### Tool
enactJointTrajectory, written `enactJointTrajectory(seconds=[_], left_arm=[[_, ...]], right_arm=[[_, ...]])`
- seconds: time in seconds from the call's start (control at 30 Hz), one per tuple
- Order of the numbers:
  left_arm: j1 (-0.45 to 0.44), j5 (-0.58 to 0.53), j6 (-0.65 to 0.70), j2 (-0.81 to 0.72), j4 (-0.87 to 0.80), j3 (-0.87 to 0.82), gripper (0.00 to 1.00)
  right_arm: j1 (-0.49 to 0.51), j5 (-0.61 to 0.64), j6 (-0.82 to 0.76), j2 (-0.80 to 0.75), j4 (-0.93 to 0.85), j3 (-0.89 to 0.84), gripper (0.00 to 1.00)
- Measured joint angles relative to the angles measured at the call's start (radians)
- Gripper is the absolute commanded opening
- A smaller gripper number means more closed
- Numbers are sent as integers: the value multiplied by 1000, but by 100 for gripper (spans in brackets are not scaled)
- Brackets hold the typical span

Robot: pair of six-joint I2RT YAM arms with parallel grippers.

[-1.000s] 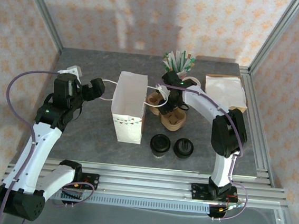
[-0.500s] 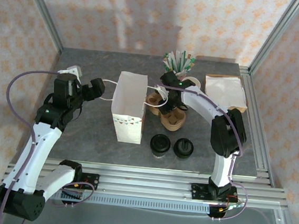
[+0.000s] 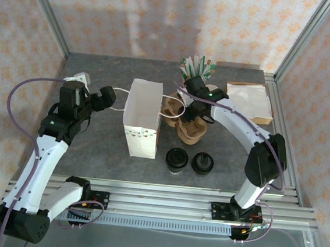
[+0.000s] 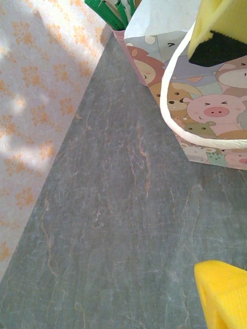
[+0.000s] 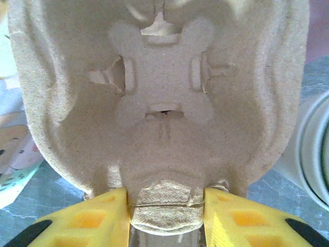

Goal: Pack the takeout coffee

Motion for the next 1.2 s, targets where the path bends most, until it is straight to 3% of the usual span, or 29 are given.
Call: enactJointTrajectory(seconds=[0.53, 0.87, 1.2], left_arm=[[0, 0, 0, -9, 0, 0, 96], [-22, 39, 16, -20, 2, 0, 80], [-26, 69, 15, -27, 1, 0, 79]], right_arm=[[-23, 101, 307, -57, -182, -1, 39], [-75, 186, 420, -179, -317, -1, 39], [-85, 84, 458, -231, -260, -17, 39]])
